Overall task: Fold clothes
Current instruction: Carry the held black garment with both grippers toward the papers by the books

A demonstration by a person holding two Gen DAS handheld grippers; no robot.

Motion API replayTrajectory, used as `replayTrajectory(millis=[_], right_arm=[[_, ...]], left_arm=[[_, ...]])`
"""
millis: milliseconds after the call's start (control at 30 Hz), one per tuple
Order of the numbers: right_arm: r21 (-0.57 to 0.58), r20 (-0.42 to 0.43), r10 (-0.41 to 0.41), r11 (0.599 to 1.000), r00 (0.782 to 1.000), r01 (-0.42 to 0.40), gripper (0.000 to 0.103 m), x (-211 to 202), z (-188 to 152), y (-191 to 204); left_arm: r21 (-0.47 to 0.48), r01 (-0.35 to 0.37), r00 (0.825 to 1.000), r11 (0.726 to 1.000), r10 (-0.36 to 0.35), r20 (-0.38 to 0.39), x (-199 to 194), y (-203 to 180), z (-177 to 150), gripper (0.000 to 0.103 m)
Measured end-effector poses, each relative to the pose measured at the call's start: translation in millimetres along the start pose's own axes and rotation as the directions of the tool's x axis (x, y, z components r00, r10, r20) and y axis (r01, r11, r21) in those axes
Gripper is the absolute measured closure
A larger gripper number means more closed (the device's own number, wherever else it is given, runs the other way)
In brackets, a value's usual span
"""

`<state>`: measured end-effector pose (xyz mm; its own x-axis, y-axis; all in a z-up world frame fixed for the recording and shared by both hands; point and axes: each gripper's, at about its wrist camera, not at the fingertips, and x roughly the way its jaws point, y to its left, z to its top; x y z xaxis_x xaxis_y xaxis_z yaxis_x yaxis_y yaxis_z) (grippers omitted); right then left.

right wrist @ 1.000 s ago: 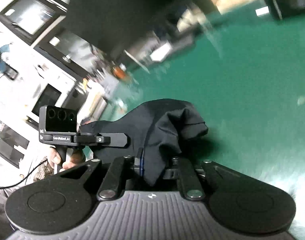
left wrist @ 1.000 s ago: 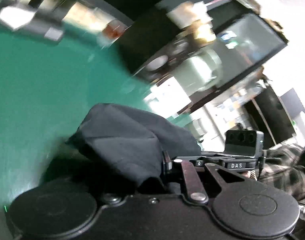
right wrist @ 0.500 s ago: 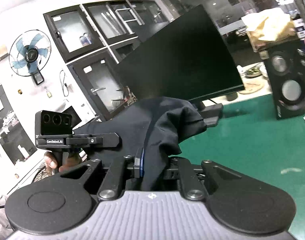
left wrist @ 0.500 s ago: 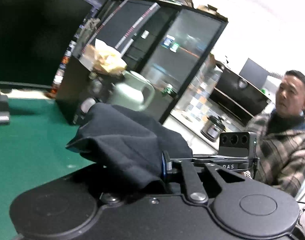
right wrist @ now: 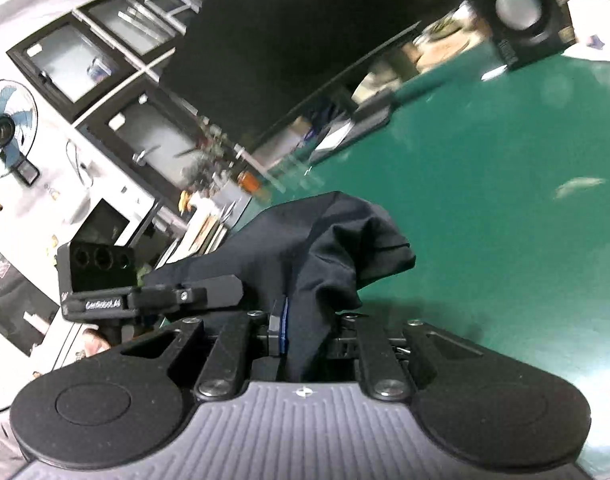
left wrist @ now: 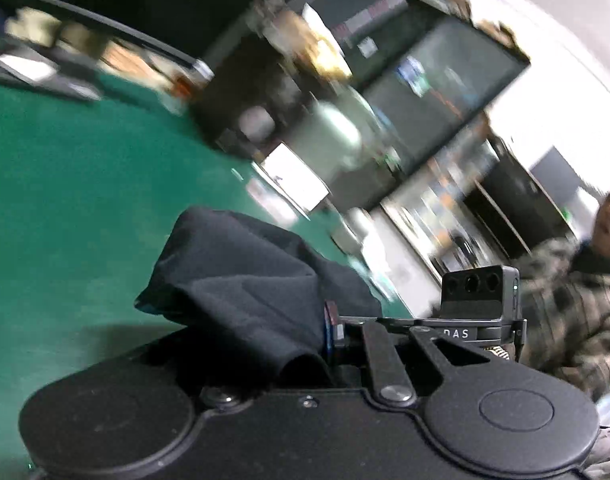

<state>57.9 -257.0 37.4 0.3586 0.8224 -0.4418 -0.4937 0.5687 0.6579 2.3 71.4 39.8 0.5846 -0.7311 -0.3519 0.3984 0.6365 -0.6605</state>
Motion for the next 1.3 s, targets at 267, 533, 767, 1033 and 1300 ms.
replayTrajectory(millis=[267, 533, 767, 1033, 1300], right_arm=[[-0.513, -0.245, 0.147, 0.819, 0.958, -0.257, 0.089, 164, 104, 140], [-0.688, -0.598, -0.030, 0.531, 0.801, -0.495, 0.089, 395, 66, 212], [-0.691, -0.657, -0.055, 0.443, 0.752, -0.571, 0.088, 456, 25, 203], [-0.781, -0.464, -0.064, 0.500, 0.883, -0.374, 0.042, 469, 45, 183], [-0.772, -0.206, -0.010, 0.616, 0.978, -0.157, 0.000, 442, 69, 168]], left_arm=[[-0.166, -0.337, 0.782, 0.927, 0.374, 0.499, -137, 31, -24, 0.088], [-0.545, -0.555, 0.526, 0.629, 0.772, 0.356, -146, 124, -66, 0.088], [-0.598, -0.619, 0.457, 0.509, 0.853, 0.253, -143, 144, -74, 0.072], [-0.544, -0.707, 0.356, 0.452, 0.892, 0.279, -138, 132, -82, 0.019], [-0.570, -0.671, 0.364, 0.474, 0.881, 0.303, -169, 110, -121, 0.006]])
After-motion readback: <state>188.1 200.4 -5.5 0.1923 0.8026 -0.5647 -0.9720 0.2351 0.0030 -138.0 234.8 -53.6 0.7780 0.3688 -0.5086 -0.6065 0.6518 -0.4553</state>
